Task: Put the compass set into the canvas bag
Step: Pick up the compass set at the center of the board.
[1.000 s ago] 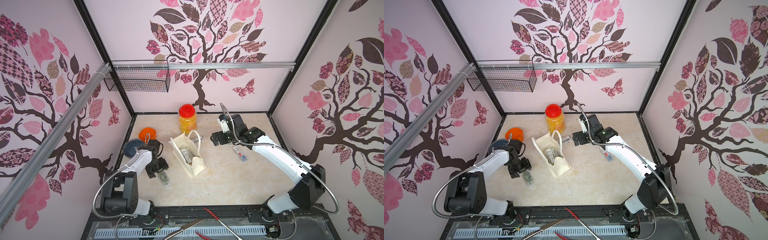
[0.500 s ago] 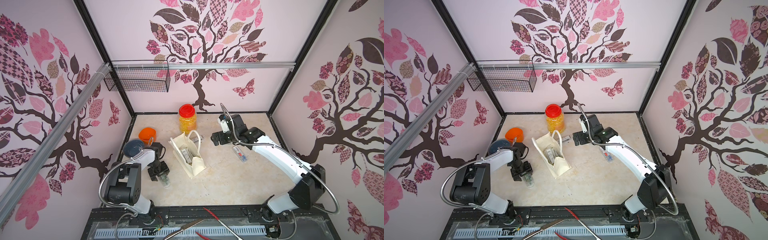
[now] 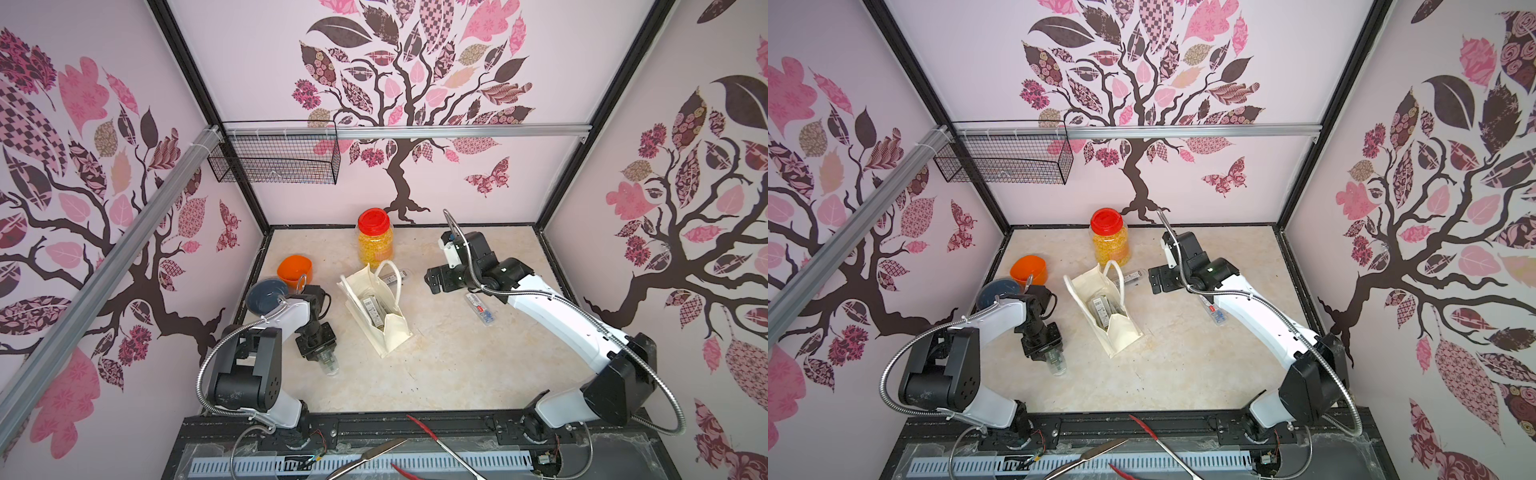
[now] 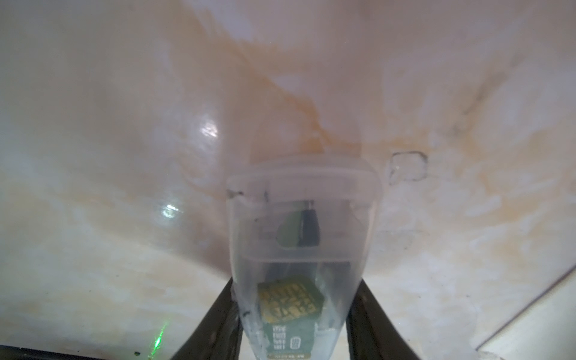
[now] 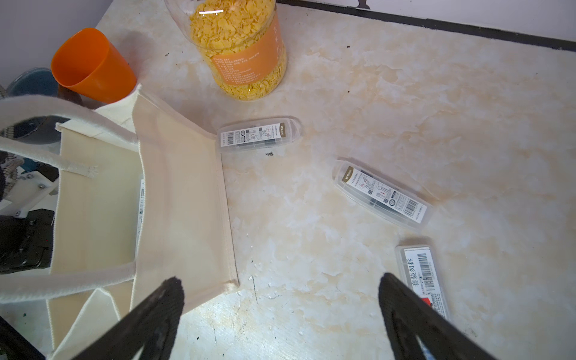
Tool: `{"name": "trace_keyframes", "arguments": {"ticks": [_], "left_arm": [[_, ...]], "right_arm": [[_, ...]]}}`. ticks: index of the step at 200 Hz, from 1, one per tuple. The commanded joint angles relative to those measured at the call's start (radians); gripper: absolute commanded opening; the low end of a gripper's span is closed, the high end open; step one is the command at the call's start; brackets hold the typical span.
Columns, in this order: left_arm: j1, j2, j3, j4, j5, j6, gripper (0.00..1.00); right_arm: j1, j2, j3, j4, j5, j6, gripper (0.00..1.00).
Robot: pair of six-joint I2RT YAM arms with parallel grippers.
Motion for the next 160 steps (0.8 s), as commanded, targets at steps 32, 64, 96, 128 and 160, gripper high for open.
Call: {"name": "trace_keyframes", "arguments": {"ticks": [32,64,96,128,160], "left_arm": [[-0.005,-0.045,-0.013,0.032,0.009,0.018,0.37],[-0.005,-0.119,0.026,-0.009,0.005,0.028,0.36],[-0.004,-0.173,0.071,-0.059,0.002,0.026,0.35],[-0.005,-0.244,0.118,-0.095,0.008,0.007,0.35],[-0.005,-0.292,0.177,-0.119,0.014,0.002,0.35]], "right_arm": [[-0.004,-0.032,0.008,0.009,0.021,-0.010,1.00],[-0.004,-0.047,0.008,0.010,0.038,-0.014,1.00],[-0.004,-0.063,-0.001,0.006,0.070,-0.021,1.00],[-0.004,-0.081,-0.011,0.009,0.093,-0.024,1.00],[-0.005,-0.084,-0.005,0.004,0.122,-0.035,1.00]]}}
